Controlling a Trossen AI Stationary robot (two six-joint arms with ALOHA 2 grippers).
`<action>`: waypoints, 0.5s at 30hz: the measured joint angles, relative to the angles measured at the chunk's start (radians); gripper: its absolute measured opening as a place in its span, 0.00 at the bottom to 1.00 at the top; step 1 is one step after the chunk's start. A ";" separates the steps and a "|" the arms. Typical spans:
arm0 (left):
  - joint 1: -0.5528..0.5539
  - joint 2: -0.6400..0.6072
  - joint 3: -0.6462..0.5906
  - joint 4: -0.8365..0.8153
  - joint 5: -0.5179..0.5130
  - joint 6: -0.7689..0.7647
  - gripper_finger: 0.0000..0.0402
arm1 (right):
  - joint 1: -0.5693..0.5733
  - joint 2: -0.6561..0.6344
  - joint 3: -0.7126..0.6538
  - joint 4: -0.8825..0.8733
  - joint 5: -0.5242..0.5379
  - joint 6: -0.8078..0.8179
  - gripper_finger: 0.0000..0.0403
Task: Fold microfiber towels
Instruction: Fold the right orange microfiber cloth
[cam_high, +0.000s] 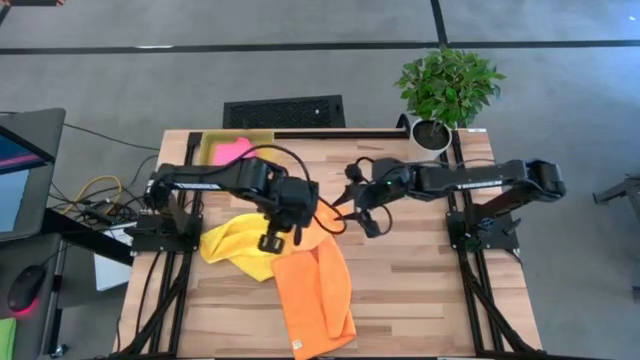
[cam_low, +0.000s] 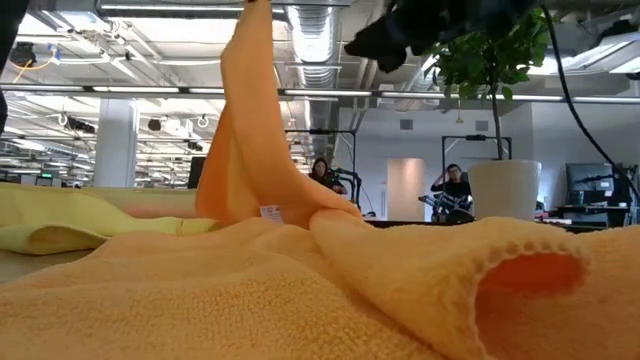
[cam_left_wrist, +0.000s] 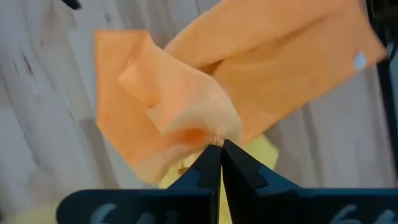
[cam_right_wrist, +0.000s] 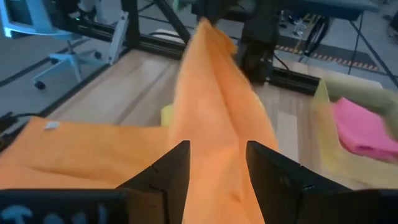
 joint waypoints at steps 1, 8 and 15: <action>0.005 0.005 0.007 0.015 0.000 -0.043 0.00 | -0.003 0.005 0.000 -0.002 0.002 0.001 0.45; 0.046 0.004 0.123 0.069 -0.043 -0.326 0.00 | -0.006 -0.025 0.001 0.002 0.006 -0.013 0.45; 0.065 -0.027 0.251 0.192 -0.324 -0.501 0.00 | 0.010 -0.089 0.001 -0.033 0.066 0.002 0.45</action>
